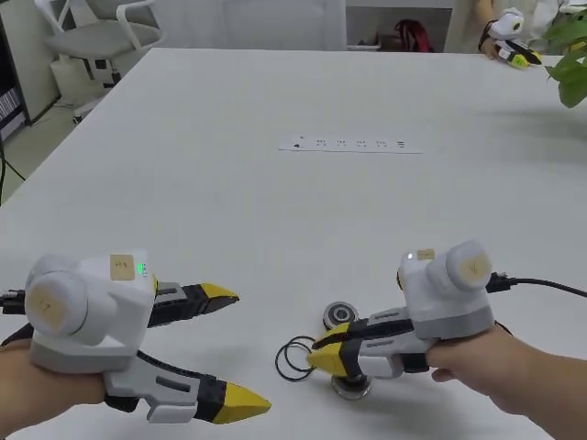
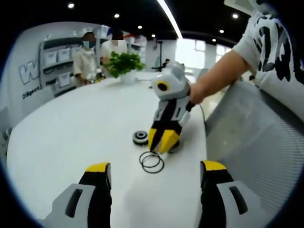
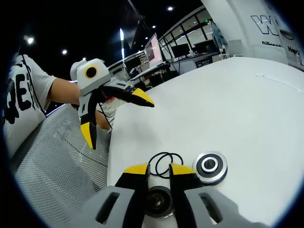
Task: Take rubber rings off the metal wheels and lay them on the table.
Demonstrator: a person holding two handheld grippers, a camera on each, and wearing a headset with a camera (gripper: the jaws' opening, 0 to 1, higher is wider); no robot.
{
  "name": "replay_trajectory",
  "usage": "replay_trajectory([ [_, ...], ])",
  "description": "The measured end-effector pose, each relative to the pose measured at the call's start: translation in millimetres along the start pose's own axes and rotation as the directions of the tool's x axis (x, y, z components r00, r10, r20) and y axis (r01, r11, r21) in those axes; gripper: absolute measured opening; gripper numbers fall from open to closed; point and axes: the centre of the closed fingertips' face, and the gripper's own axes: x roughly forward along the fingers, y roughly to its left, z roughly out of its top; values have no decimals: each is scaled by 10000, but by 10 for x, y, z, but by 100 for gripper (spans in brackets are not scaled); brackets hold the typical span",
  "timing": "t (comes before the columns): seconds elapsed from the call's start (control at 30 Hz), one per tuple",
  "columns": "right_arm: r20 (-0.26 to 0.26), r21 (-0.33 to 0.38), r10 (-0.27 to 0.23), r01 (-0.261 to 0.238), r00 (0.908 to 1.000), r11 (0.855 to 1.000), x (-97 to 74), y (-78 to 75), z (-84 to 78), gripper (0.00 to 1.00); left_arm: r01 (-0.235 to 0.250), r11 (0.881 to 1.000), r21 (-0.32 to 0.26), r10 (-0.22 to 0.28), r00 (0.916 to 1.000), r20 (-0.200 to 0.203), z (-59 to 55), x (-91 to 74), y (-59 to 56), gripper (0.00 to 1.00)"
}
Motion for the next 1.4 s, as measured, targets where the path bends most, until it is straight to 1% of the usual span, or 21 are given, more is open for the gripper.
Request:
replay_trajectory([
  [0.07, 42, -87, -34, 35, 10000, 10000, -10, 0, 14, 18, 5, 10000, -10, -5, 10000, -2, 2, -2, 0, 78],
  [0.17, 234, -120, 11, -8, 9997, 9999, -45, 30, 78, 20, 5, 10000, -25, -5, 10000, -17, 0, -7, 15, 77],
  [0.27, 515, -305, 43, -27, 9987, 9995, -100, 58, 169, 21, -4, 10000, -6, 4, 10000, -34, 3, -6, 24, 77],
  [0.37, 684, -460, 19, 12, 9977, 9989, -161, 53, 221, 22, 2, 10000, 22, -2, 10000, -25, 19, 5, 39, 77],
  [0.53, 898, -511, -208, 254, 9957, 9984, -288, -17, 259, 23, 63, 10000, 8, -63, 10000, 29, 72, 46, 71, 77],
  [0.6, 991, -535, -406, 461, 9943, 9975, -356, -72, 268, 24, 75, 9999, 89, -75, 10000, -6, 93, 79, 87, 75],
  [0.7, 1073, -495, -717, 774, 9916, 9958, -463, -171, 264, 24, 150, 9998, 112, -150, 9999, -19, 123, 125, 99, 73],
  [0.77, 1114, -497, -948, 1008, 9892, 9937, -524, -236, 260, 25, 195, 9995, 252, -194, 9998, -54, 151, 179, 106, 73],
  [0.93, 1024, -612, -1344, 1411, 9856, 9881, -619, -356, 207, 25, 277, 9989, 380, -273, 9996, -107, 189, 289, 164, 72],
  [1.03, 885, -681, -1481, 1544, 9850, 9857, -628, -394, 156, 25, 307, 9991, 303, -304, 9995, -102, 205, 352, 205, 70],
  [1.17, 734, -661, -1616, 1664, 9841, 9838, -620, -445, 79, 24, 350, 9991, 230, -348, 9994, -82, 226, 432, 232, 67],
  [1.27, 597, -635, -1677, 1714, 9840, 9831, -596, -477, 21, 24, 356, 9991, 209, -353, 9993, -113, 224, 482, 261, 66],
  [1.4, 524, -638, -1700, 1731, 9841, 9828, -567, -498, -7, 24, 329, 9995, 28, -328, 9994, -120, 209, 557, 314, 63],
])
